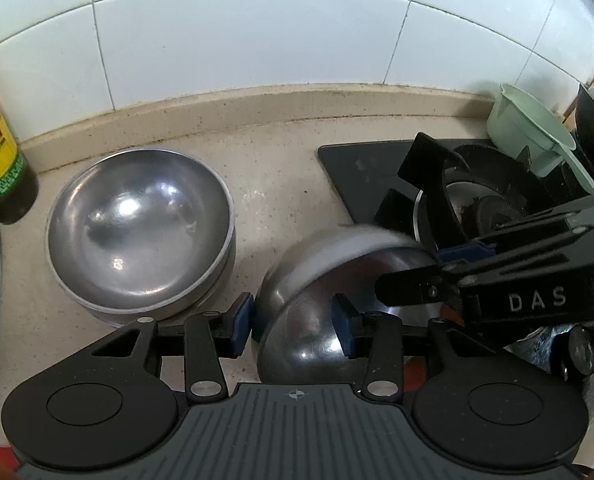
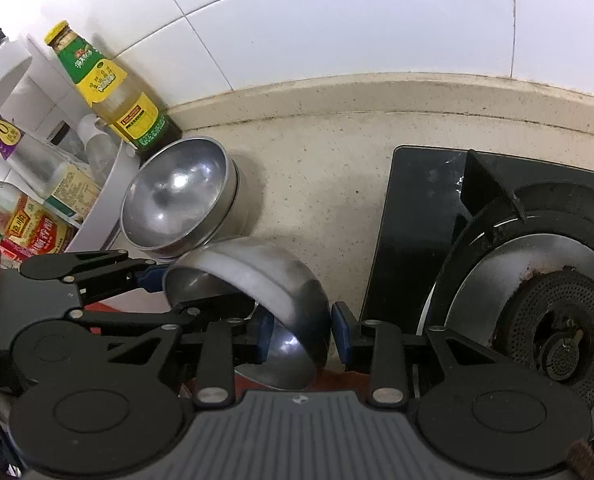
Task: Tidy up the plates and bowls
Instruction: 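Lift the steel bowl with both grippers and lower it onto the nearby bowl pair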
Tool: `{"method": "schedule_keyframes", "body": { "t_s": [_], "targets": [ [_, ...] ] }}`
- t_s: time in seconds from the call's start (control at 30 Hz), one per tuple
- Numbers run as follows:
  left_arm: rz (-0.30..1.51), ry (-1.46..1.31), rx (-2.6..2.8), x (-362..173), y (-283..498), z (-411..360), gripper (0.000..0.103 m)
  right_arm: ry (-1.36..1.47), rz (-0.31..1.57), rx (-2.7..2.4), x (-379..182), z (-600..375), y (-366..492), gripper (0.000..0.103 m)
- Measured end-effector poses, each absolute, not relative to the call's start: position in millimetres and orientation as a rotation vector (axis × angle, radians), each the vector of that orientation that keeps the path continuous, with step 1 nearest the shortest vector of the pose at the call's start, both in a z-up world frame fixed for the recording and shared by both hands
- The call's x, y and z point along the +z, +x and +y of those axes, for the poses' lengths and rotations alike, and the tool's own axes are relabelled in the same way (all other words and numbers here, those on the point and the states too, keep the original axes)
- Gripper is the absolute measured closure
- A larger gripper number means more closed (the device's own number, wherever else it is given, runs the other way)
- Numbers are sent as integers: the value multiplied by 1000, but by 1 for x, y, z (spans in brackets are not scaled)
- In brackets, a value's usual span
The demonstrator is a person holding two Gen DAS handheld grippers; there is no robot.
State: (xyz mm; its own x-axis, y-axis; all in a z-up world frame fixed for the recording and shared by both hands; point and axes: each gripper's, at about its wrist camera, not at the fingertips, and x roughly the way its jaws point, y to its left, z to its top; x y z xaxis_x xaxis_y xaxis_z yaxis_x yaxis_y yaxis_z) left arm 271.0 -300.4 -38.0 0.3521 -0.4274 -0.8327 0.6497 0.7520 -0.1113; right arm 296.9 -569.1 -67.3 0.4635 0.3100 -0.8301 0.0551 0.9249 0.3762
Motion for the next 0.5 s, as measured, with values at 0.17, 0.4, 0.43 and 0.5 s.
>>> {"method": "schedule_keyframes", "body": {
  "t_s": [0.17, 0.4, 0.43, 0.5],
  "targets": [
    [1039, 236, -690, -50, 280, -298, 51, 405, 1087, 141, -77, -570, 302, 74],
    [1093, 200, -679, -66, 288, -294, 52, 463, 1125, 152, -92, -571, 307, 76],
    [1088, 209, -683, -66, 286, -296, 51, 456, 1129, 156, -93, -570, 306, 76],
    [1071, 220, -681, -66, 283, -297, 51, 452, 1146, 161, -96, -567, 302, 76]
  ]
}}
